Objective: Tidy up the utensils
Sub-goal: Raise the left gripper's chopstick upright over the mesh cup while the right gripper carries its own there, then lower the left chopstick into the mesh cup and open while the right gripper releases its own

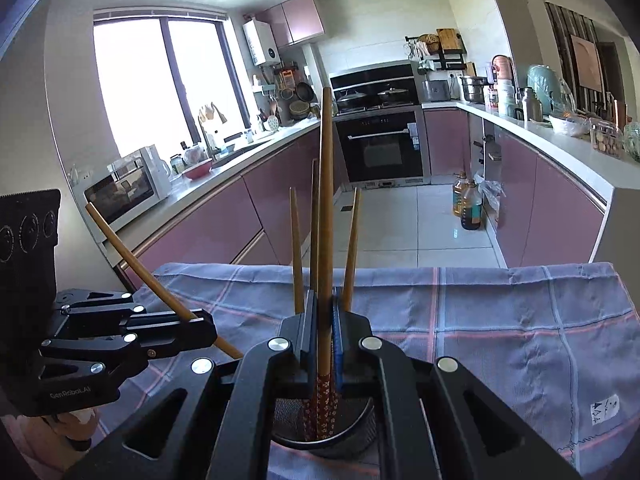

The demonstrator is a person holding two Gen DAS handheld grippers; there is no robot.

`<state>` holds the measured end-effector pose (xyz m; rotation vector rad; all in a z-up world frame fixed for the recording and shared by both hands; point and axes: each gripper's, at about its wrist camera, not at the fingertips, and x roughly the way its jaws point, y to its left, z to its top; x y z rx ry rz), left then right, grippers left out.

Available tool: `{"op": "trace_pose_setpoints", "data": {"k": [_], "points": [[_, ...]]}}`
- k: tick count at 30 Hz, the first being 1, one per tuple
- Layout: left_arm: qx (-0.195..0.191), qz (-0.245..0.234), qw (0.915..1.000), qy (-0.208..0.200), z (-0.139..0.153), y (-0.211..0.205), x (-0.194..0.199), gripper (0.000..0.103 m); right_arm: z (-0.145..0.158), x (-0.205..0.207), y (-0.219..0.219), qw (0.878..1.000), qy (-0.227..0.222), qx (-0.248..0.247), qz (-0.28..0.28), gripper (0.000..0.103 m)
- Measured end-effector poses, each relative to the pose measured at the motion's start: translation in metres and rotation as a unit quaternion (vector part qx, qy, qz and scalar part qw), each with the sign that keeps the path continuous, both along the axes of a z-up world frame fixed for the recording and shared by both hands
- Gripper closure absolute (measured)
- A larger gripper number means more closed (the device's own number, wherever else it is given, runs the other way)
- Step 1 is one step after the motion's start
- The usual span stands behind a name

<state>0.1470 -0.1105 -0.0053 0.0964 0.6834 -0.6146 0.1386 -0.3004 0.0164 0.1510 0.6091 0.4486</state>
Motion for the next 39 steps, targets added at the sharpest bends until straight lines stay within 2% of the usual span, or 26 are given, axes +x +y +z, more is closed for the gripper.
{"op": "trace_pose_setpoints", "data": {"k": [8,13,15,19,30,33,36,39], "points": [[0.020,-0.015,0.9995,0.021,-0.012,-0.009,0.015,0.095,-0.018,0.010,0.009,0.999,0.046,-0.023,0.004,0.095],[0.029,-0.010,0.9990,0.033,-0.022,-0.016,0.028,0.094,-0.021,0.009,0.007,0.999,0.047,-0.018,-0.004,0.095],[0.027,-0.007,0.9990,0.036,-0.024,-0.016,0.032,0.094,-0.021,0.008,0.005,0.999,0.045,-0.014,-0.006,0.091],[0.017,0.000,0.9994,0.031,-0.027,-0.014,0.035,0.084,-0.019,0.002,0.003,0.999,0.038,-0.008,-0.007,0.085],[-0.022,0.033,0.9992,0.004,-0.016,0.019,0.025,0.077,-0.015,-0.019,0.009,1.000,0.024,-0.001,0.012,0.075],[-0.029,0.045,0.9985,-0.008,-0.015,0.030,0.018,0.068,-0.010,-0.028,0.011,1.000,0.014,0.000,0.024,0.074],[-0.038,0.054,0.9976,-0.022,-0.015,0.043,0.004,0.064,-0.005,-0.043,0.015,0.999,0.004,0.005,0.047,0.069],[-0.041,0.061,0.9968,-0.032,-0.018,0.055,-0.011,0.053,-0.007,-0.057,0.026,0.997,0.005,0.003,0.076,0.066]]}}
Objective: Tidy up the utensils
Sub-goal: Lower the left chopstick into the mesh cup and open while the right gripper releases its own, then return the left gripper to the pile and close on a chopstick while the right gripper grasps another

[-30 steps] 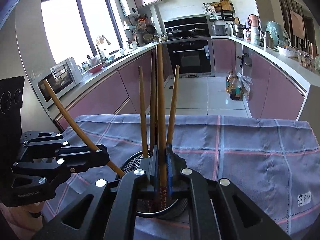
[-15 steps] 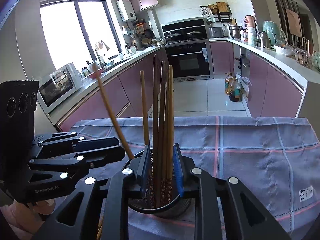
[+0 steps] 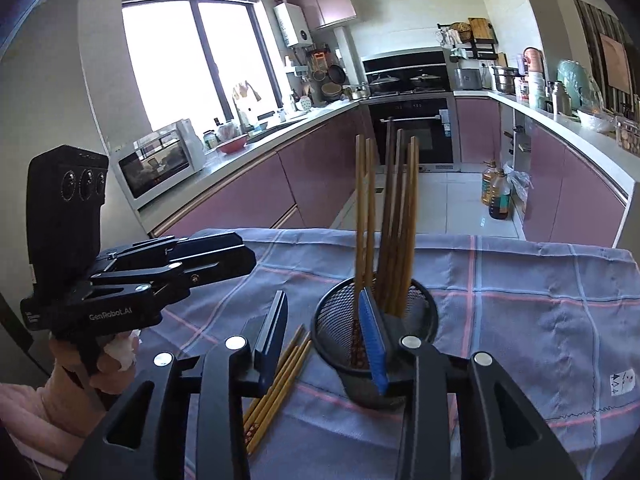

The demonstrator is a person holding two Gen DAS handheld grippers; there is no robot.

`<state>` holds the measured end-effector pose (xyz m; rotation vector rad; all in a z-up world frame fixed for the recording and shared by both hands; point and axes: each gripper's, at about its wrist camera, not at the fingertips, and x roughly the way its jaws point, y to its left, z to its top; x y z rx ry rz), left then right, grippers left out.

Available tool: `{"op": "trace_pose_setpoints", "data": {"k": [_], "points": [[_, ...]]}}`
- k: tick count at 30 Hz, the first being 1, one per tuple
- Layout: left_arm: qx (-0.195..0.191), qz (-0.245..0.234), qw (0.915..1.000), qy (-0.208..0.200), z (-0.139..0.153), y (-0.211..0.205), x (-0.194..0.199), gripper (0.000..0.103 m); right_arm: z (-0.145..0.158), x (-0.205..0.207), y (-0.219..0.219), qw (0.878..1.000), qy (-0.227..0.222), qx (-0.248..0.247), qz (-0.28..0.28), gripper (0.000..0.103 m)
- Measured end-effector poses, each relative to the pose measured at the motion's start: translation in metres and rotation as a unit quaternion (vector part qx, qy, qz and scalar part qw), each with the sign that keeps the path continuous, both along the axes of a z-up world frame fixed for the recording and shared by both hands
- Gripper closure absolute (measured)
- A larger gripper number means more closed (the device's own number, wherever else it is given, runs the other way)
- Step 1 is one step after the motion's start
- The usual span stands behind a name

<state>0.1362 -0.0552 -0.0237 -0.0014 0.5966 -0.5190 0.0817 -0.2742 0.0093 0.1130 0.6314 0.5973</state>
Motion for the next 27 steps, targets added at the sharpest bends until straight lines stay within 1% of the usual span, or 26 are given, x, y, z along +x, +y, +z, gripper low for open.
{"op": "trace_pose_setpoints", "data": {"k": [2,4,8,13,18,24,27], "points": [[0.004,0.006,1.0000,-0.002,-0.005,0.007,-0.009,0.051,-0.007,-0.009,0.011,1.000,0.005,-0.008,0.022,0.066],[0.008,0.010,0.9999,0.006,-0.015,0.013,-0.017,0.050,-0.018,-0.016,0.021,0.999,0.017,-0.019,0.035,0.065],[0.025,0.019,0.9988,0.037,-0.040,0.021,-0.028,0.050,-0.043,-0.018,0.036,0.997,0.057,-0.026,0.051,0.065],[0.038,0.029,0.9955,0.081,-0.074,0.028,-0.036,0.050,-0.067,-0.017,0.048,0.994,0.091,-0.044,0.051,0.065],[0.054,0.034,0.9922,0.107,-0.099,0.028,-0.042,0.050,-0.078,-0.021,0.052,0.992,0.102,-0.062,0.047,0.065],[0.068,0.031,0.9903,0.118,-0.111,0.022,-0.040,0.050,-0.089,-0.026,0.053,0.990,0.115,-0.071,0.046,0.065],[0.071,0.029,0.9897,0.121,-0.113,0.020,-0.038,0.050,-0.091,-0.027,0.056,0.989,0.112,-0.083,0.044,0.065]]}}
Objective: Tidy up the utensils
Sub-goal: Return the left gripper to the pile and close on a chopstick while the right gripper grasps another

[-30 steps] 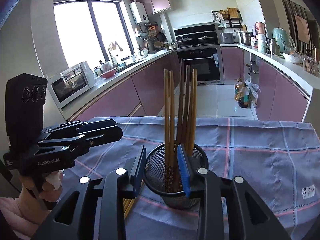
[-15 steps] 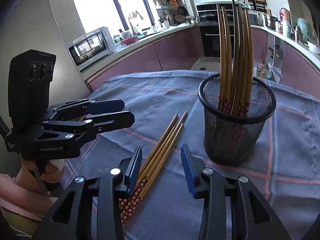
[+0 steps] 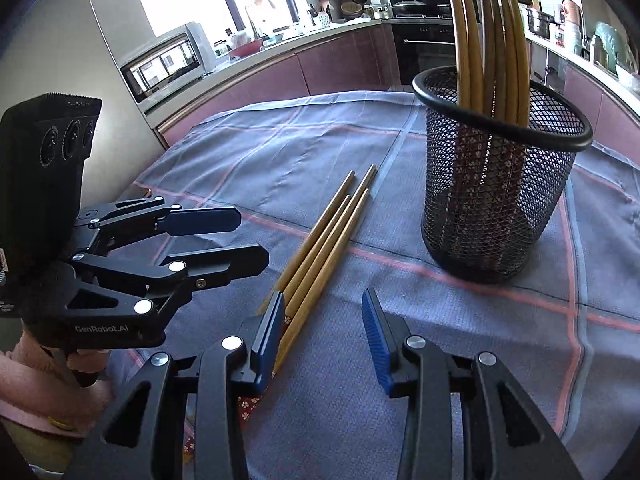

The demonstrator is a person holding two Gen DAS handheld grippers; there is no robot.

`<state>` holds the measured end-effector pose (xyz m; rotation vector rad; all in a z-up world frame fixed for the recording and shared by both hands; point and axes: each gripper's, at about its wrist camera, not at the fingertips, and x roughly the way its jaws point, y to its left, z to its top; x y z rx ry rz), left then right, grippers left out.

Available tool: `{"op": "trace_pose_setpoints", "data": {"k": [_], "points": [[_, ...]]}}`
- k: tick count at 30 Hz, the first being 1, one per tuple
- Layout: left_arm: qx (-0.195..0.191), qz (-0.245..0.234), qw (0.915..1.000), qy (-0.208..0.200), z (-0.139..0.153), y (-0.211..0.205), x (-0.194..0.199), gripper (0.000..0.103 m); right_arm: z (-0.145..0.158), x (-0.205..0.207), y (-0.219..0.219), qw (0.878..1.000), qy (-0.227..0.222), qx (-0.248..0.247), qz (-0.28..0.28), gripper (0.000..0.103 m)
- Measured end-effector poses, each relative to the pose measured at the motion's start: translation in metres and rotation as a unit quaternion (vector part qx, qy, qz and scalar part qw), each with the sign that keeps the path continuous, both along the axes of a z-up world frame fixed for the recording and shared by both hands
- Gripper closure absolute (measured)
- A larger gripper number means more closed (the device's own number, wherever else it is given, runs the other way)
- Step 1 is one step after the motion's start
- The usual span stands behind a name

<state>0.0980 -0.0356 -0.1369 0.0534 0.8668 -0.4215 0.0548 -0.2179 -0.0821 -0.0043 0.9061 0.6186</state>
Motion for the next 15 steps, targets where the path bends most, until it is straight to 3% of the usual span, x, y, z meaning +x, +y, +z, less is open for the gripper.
{"op": "trace_pose_setpoints", "data": {"k": [15], "points": [[0.001,-0.001,0.9999,0.012,-0.009,-0.004,0.005,0.048,-0.005,0.003,0.012,0.999,-0.008,-0.037,-0.004,0.066]]}}
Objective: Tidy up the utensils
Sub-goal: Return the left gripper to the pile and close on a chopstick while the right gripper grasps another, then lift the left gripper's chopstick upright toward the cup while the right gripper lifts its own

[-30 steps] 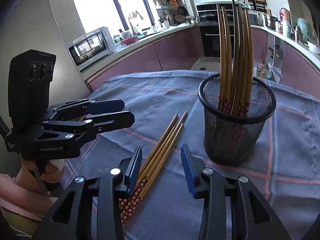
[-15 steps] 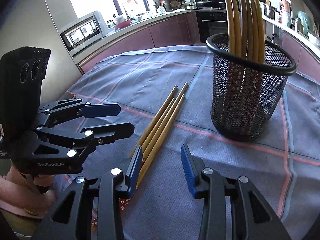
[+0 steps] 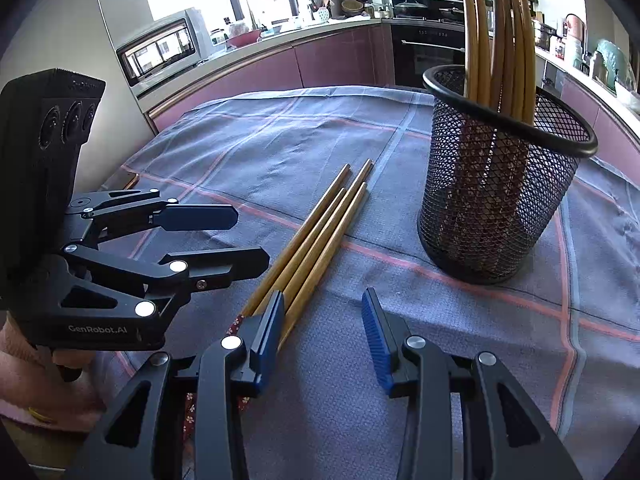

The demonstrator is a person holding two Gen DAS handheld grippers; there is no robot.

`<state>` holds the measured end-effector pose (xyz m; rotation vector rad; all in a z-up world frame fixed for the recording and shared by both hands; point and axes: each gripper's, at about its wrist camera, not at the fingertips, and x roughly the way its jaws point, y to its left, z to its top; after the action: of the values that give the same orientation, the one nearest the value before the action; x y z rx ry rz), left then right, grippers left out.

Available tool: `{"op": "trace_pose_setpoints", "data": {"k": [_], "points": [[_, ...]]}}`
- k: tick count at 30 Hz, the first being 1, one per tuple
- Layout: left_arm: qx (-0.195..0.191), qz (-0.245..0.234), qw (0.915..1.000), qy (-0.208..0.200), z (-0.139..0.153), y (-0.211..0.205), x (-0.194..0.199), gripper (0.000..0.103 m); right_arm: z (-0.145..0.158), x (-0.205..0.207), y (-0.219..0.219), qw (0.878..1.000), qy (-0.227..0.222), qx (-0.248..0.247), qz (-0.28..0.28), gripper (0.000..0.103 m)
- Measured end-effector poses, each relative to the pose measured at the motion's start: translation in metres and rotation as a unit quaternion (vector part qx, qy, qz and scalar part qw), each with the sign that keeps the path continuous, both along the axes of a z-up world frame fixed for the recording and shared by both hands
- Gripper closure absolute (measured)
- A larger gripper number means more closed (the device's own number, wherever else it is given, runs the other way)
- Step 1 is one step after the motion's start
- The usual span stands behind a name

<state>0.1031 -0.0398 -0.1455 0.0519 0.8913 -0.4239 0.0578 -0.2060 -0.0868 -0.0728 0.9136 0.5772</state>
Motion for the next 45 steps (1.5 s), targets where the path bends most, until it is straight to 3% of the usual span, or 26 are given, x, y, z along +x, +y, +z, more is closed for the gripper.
{"op": "trace_pose_setpoints", "data": {"k": [18,25,33,35,39,45], "points": [[0.028,-0.004,0.9996,0.009,-0.011,-0.009,0.006,0.050,-0.001,0.002,-0.007,1.000,0.003,-0.005,-0.002,0.070],[0.036,-0.003,0.9993,0.009,-0.010,-0.004,0.004,0.062,-0.001,0.004,-0.007,1.000,0.005,-0.006,-0.005,0.072],[0.040,0.002,0.9992,0.010,-0.010,-0.008,0.012,0.068,-0.001,0.012,-0.002,1.000,0.003,-0.006,-0.016,0.072],[0.039,0.004,0.9992,0.010,-0.010,-0.008,0.014,0.076,-0.001,0.014,-0.002,1.000,0.003,-0.005,-0.019,0.073],[0.029,0.009,0.9994,0.015,-0.010,-0.008,0.017,0.090,-0.001,0.016,-0.006,0.999,0.010,0.007,-0.031,0.088],[0.010,0.028,0.9994,0.018,-0.009,-0.003,0.016,0.095,-0.001,0.017,-0.016,0.998,0.025,0.038,-0.046,0.095]]}}
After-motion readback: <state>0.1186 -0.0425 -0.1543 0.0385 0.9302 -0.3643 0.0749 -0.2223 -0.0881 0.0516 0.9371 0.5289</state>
